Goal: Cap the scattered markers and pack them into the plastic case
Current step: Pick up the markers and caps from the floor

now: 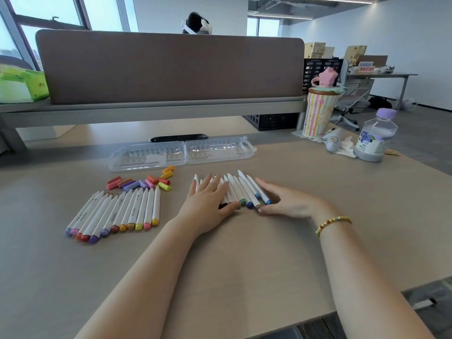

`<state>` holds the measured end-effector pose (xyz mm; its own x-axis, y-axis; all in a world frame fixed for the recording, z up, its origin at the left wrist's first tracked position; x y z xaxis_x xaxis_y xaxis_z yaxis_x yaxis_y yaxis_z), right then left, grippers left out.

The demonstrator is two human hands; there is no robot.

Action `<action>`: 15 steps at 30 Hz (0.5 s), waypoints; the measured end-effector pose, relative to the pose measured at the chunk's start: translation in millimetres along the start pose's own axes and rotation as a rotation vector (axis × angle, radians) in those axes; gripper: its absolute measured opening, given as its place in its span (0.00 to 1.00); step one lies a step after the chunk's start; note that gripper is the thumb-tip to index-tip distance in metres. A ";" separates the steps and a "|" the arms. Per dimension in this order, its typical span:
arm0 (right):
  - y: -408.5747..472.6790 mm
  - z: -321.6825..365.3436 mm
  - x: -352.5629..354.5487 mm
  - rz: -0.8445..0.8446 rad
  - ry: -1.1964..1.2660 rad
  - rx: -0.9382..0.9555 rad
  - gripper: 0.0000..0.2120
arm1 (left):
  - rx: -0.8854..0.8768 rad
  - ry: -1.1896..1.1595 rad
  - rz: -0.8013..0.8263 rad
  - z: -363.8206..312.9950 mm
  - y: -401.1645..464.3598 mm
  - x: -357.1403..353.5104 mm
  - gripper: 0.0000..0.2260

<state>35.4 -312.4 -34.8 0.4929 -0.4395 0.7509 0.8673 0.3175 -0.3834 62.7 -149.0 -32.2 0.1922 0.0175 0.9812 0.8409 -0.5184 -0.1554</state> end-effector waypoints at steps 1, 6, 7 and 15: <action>1.9 1.2 0.3 -0.011 0.001 0.011 0.38 | -0.016 0.015 -0.023 -2.1 -0.1 2.1 0.32; 10.3 1.7 -1.1 -0.038 -0.045 0.003 0.32 | -0.101 0.000 -0.037 -14.6 0.6 2.2 0.28; 11.2 1.6 -1.8 -0.048 -0.041 -0.001 0.32 | -0.106 0.000 -0.035 -15.7 -0.1 2.0 0.27; -0.3 -11.9 1.3 -0.027 0.085 -0.025 0.32 | -0.081 -0.070 0.073 6.3 -9.7 0.4 0.34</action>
<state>36.6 -323.1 -40.1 0.4723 -0.5178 0.7133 0.8814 0.2835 -0.3778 57.8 -138.5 -30.9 0.2887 0.0353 0.9568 0.7805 -0.5874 -0.2138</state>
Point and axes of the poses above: each hand's wrist, its own y-axis towards the middle knuckle, its own x-axis out of the back of the hand, z = x × y, the point moved 7 cm from there along y, towards the middle knuckle, and after that the axes turned 14 degrees about z, right-handed, at the moved point
